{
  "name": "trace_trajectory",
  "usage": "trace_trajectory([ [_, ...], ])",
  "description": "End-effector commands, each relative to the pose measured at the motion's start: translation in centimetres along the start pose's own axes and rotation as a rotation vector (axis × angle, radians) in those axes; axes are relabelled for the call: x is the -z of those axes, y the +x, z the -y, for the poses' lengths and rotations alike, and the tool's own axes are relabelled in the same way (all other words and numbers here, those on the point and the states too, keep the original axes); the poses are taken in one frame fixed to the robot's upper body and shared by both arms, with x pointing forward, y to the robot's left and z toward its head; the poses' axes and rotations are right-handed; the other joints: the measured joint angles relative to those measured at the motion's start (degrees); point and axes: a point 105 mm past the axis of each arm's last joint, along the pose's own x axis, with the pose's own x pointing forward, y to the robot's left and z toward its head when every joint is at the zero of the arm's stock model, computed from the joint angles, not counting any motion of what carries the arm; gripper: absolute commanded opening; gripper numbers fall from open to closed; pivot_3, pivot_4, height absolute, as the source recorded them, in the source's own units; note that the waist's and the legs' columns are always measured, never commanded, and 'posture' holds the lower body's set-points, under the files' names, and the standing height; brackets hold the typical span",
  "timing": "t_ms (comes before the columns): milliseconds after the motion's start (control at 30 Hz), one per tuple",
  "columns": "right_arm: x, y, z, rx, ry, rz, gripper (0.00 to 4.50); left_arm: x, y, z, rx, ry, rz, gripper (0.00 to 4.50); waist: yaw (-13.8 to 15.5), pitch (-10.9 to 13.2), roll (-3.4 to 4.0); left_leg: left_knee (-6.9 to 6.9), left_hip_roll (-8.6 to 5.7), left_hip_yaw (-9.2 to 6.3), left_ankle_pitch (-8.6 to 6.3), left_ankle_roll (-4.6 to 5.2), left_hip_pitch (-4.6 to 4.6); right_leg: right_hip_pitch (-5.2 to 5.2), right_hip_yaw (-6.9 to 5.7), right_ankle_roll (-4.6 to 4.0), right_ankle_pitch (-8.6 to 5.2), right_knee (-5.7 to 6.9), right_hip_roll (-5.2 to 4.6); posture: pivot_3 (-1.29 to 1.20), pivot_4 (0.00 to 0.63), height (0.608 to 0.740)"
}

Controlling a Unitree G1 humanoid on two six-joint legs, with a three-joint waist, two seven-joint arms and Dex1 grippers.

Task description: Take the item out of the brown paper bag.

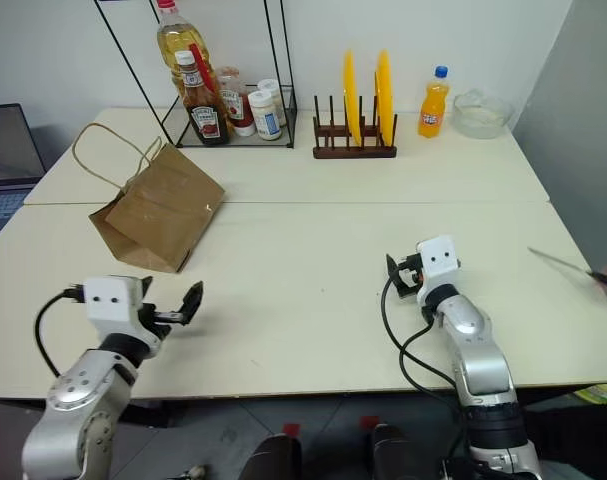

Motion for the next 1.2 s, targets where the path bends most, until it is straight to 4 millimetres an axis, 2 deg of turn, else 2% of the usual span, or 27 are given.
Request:
trace_trajectory([
  [33, -3.8, 1.2, -0.7, -0.137, 0.004, 0.104, 4.47, -6.2, -0.8, -0.9, -0.066, -0.005, 0.195, 4.50, 0.0, 0.0, -0.04, 0.02, -0.02, 0.01, 0.00, 0.00, -0.01, 0.00, 0.01, 0.00, 0.00, 0.00, 0.00, 0.00, 0.150, 0.740],
  [67, -5.0, 1.5, -1.5, -0.221, 0.004, 0.124, 4.47, -7.4, -1.0, -1.5, -0.105, -0.011, 0.223, 4.50, 0.0, 0.0, -0.04, 0.05, -0.05, 0.01, 0.00, 0.00, -0.03, 0.00, -0.01, 0.02, 0.01, 0.00, 0.01, 0.00, 0.150, 0.740],
  [133, -6.9, 1.5, -2.9, -0.370, -0.003, 0.154, 4.47, -8.7, -1.0, -2.7, -0.161, -0.023, 0.238, 4.50, 0.0, 0.0, -0.05, 0.08, -0.07, -0.01, 0.00, 0.00, -0.06, 0.00, -0.02, 0.07, 0.04, -0.02, 0.03, 0.00, 0.150, 0.740],
  [200, -9.0, 1.1, -4.8, -0.558, -0.019, 0.178, 4.47, -9.2, -0.5, -4.0, -0.191, -0.029, 0.212, 4.50, 0.0, 0.0, -0.05, 0.05, -0.10, 0.00, 0.00, 0.00, -0.02, 0.02, -0.02, 0.07, 0.05, -0.03, 0.04, 0.00, 0.150, 0.740],
  [233, -10.5, 0.4, -6.2, -0.700, -0.046, 0.200, 4.47, -9.3, 0.2, -4.9, -0.191, -0.037, 0.187, 4.50, 0.0, 0.0, -0.04, 0.04, -0.09, -0.02, 0.00, 0.00, -0.02, 0.03, -0.04, 0.06, 0.05, -0.01, 0.04, 0.00, 0.150, 0.740],
  [300, -12.4, -0.4, -7.8, -0.871, -0.074, 0.222, 4.47, -9.1, 1.4, -6.0, -0.173, -0.042, 0.133, 4.50, 0.0, 0.0, -0.03, 0.00, -0.07, -0.11, 0.00, 0.01, -0.03, 0.00, -0.13, 0.05, 0.05, -0.03, 0.06, 0.00, 0.150, 0.740],
  [367, -14.1, -0.7, -8.8, -0.969, -0.087, 0.245, 4.47, -9.1, 2.6, -7.0, -0.151, -0.031, 0.092, 4.50, 0.0, 0.1, -0.01, 0.00, -0.04, -0.15, 0.00, 0.02, -0.03, 0.00, -0.18, 0.04, 0.05, -0.01, 0.06, 0.00, 0.150, 0.740],
  [467, -15.4, -1.0, -9.2, -1.032, -0.100, 0.259, 4.47, -9.4, 4.2, -7.4, -0.101, -0.031, 0.068, 4.50, 0.0, 0.1, -0.03, 0.01, -0.02, -0.15, 0.00, 0.01, -0.06, -0.02, -0.22, 0.03, 0.05, -0.03, 0.06, 0.00, 0.150, 0.740],
  [533, -15.8, -0.9, -9.3, -1.040, -0.116, 0.267, 4.47, -9.7, 5.6, -7.7, -0.060, -0.013, 0.042, 4.50, 0.3, 0.1, -0.05, 0.02, -0.05, -0.16, 0.00, 0.01, -0.11, -0.02, -0.24, 0.03, 0.05, -0.07, 0.05, 0.00, 0.150, 0.740],
  [733, -15.1, -0.9, -9.1, -1.022, -0.124, 0.266, 4.47, -10.4, 9.3, -7.7, 0.020, 0.038, -0.036, 4.50, 0.3, 0.1, -0.06, 0.05, -0.19, -0.15, 0.01, 0.00, -0.23, -0.04, -0.32, 0.09, 0.08, -0.15, -0.05, 0.00, 0.150, 0.740],
  [833, -15.3, -1.0, -9.1, -1.019, -0.117, 0.276, 4.47, -10.6, 10.5, -7.6, 0.045, 0.046, -0.074, 4.50, 0.2, 0.1, -0.06, 0.03, -0.17, -0.10, 0.00, 0.00, -0.24, -0.08, -0.31, 0.09, 0.09, -0.17, -0.06, 0.00, 0.150, 0.740],
  [967, -15.7, -0.9, -9.0, -1.001, -0.116, 0.290, 4.47, -10.1, 12.1, -8.7, 0.003, 0.093, -0.151, 4.50, -0.1, 0.1, -0.06, 0.02, -0.08, -0.12, 0.00, 0.00, -0.24, -0.14, -0.32, 0.08, 0.09, -0.13, -0.04, 0.00, 0.150, 0.740],
  [1200, -15.8, -0.9, -8.2, -0.954, -0.126, 0.300, 4.47, -11.8, 14.0, -9.3, -0.016, 0.165, -0.110, 4.50, 0.0, 0.1, -0.06, 0.04, -0.12, -0.06, 0.00, 0.01, -0.28, -0.23, -0.35, 0.07, 0.09, -0.02, -0.01, 0.00, 0.150, 0.740],
])
